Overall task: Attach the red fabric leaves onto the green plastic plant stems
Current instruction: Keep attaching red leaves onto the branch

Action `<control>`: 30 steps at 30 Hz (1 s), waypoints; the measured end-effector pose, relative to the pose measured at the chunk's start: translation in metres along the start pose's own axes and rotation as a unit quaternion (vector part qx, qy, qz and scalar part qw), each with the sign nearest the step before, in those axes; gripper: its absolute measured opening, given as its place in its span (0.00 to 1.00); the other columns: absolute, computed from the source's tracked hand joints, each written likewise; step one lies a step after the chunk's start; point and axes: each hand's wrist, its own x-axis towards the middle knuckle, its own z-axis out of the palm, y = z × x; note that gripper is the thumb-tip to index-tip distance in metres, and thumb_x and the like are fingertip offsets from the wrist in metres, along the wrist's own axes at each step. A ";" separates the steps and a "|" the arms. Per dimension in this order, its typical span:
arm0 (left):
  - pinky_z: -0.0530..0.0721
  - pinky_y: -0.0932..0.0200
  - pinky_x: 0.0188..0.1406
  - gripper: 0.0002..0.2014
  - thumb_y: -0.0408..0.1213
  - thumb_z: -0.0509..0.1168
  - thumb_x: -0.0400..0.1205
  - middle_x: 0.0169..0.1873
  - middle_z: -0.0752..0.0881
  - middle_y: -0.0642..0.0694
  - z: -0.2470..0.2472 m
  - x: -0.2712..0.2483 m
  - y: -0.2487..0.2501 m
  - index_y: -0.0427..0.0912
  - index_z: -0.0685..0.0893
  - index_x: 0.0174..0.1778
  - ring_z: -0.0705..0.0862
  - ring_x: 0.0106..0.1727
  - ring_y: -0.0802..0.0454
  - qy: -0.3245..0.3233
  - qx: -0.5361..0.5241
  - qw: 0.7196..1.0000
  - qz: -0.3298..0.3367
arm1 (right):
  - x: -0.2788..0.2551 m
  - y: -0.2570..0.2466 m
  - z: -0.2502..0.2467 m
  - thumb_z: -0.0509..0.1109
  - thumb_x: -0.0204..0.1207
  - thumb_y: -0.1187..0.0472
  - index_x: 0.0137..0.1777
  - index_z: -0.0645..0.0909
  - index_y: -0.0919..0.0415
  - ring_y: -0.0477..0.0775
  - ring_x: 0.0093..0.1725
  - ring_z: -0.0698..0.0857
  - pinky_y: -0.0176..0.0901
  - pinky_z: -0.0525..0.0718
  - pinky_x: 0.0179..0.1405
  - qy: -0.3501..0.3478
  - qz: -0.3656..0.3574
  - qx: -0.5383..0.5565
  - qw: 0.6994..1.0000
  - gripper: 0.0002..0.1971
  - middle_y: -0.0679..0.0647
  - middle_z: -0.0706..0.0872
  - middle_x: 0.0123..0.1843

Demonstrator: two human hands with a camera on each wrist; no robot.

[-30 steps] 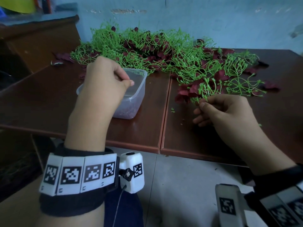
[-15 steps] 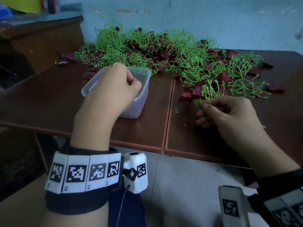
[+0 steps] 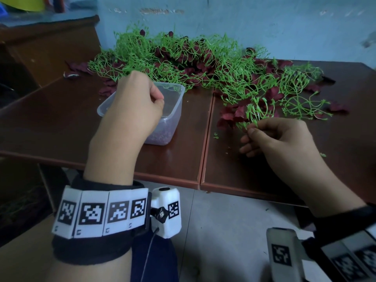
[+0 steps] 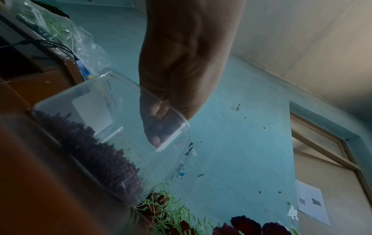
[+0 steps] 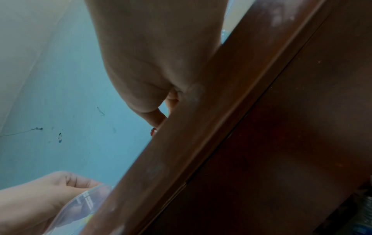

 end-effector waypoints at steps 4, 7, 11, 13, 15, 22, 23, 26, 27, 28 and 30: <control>0.87 0.53 0.42 0.08 0.37 0.75 0.82 0.35 0.89 0.45 -0.002 -0.002 0.005 0.49 0.87 0.37 0.89 0.38 0.47 0.007 -0.005 1.000 0.010 | 0.000 0.000 0.000 0.66 0.84 0.70 0.45 0.85 0.66 0.57 0.33 0.92 0.44 0.91 0.34 -0.003 0.001 -0.002 1.000 0.08 0.60 0.90 0.35; 0.81 0.58 0.41 0.08 0.39 0.76 0.82 0.33 0.87 0.49 -0.004 -0.003 0.007 0.49 0.86 0.37 0.88 0.39 0.49 0.019 -0.015 1.000 0.016 | 0.000 0.001 0.000 0.66 0.84 0.71 0.45 0.85 0.66 0.57 0.33 0.92 0.45 0.90 0.34 -0.002 -0.001 -0.003 1.000 0.08 0.60 0.90 0.35; 0.85 0.59 0.44 0.08 0.37 0.79 0.78 0.34 0.88 0.50 -0.004 -0.001 0.004 0.48 0.87 0.38 0.89 0.38 0.51 0.033 -0.040 0.999 0.014 | 0.000 0.001 0.000 0.66 0.84 0.71 0.44 0.84 0.64 0.58 0.33 0.92 0.45 0.90 0.34 0.000 -0.001 0.000 1.000 0.09 0.60 0.90 0.35; 0.86 0.60 0.43 0.09 0.37 0.81 0.76 0.33 0.88 0.50 -0.003 0.001 0.002 0.49 0.87 0.37 0.90 0.38 0.52 0.036 -0.054 0.998 0.009 | 0.000 0.002 0.000 0.66 0.84 0.71 0.44 0.84 0.63 0.58 0.33 0.92 0.46 0.90 0.34 0.001 -0.001 0.001 1.000 0.09 0.60 0.90 0.35; 0.89 0.56 0.49 0.11 0.36 0.82 0.75 0.33 0.89 0.52 -0.004 0.002 0.000 0.51 0.86 0.35 0.91 0.38 0.52 0.040 -0.067 0.997 -0.001 | 0.001 0.002 0.000 0.66 0.84 0.71 0.44 0.84 0.63 0.58 0.33 0.92 0.47 0.89 0.34 0.000 -0.001 0.002 1.000 0.09 0.60 0.90 0.35; 0.91 0.53 0.48 0.14 0.35 0.84 0.72 0.32 0.89 0.52 -0.006 -0.001 -0.002 0.52 0.84 0.32 0.90 0.36 0.56 0.056 -0.083 0.995 0.007 | -0.001 0.000 0.000 0.67 0.84 0.70 0.45 0.85 0.64 0.57 0.34 0.92 0.47 0.90 0.35 -0.004 0.004 -0.003 1.000 0.07 0.59 0.90 0.35; 0.91 0.51 0.49 0.14 0.36 0.83 0.74 0.32 0.89 0.53 -0.006 -0.002 -0.002 0.52 0.84 0.32 0.90 0.37 0.56 0.048 -0.072 0.996 0.006 | -0.001 0.000 0.000 0.67 0.84 0.69 0.45 0.85 0.64 0.57 0.34 0.92 0.46 0.90 0.35 -0.005 0.004 -0.004 1.000 0.07 0.58 0.90 0.35; 0.88 0.54 0.47 0.13 0.39 0.79 0.78 0.32 0.87 0.56 -0.004 -0.003 -0.001 0.52 0.82 0.34 0.86 0.36 0.60 0.032 -0.034 0.999 -0.001 | -0.002 -0.001 0.000 0.67 0.84 0.69 0.45 0.85 0.64 0.56 0.34 0.92 0.44 0.89 0.34 -0.005 0.005 -0.006 1.000 0.08 0.57 0.90 0.34; 0.86 0.57 0.44 0.12 0.39 0.78 0.79 0.32 0.86 0.56 -0.004 -0.003 -0.001 0.52 0.82 0.34 0.85 0.35 0.61 0.027 -0.025 0.999 0.002 | -0.002 -0.002 0.000 0.67 0.84 0.69 0.45 0.85 0.64 0.56 0.33 0.92 0.43 0.89 0.34 -0.005 0.006 -0.007 1.000 0.07 0.57 0.90 0.34; 0.84 0.58 0.43 0.11 0.39 0.77 0.80 0.32 0.86 0.55 -0.004 -0.003 0.000 0.51 0.82 0.35 0.84 0.35 0.62 0.022 -0.017 1.000 0.004 | -0.002 -0.002 0.000 0.67 0.84 0.70 0.45 0.85 0.64 0.56 0.33 0.92 0.43 0.89 0.33 -0.005 0.006 -0.008 1.000 0.07 0.57 0.90 0.34; 0.83 0.55 0.45 0.09 0.37 0.74 0.83 0.32 0.84 0.56 -0.004 -0.002 0.001 0.50 0.82 0.39 0.82 0.35 0.59 0.008 0.006 1.000 0.007 | -0.002 -0.002 0.000 0.67 0.84 0.70 0.46 0.85 0.65 0.56 0.33 0.92 0.42 0.89 0.33 -0.006 0.005 -0.012 1.000 0.07 0.57 0.90 0.34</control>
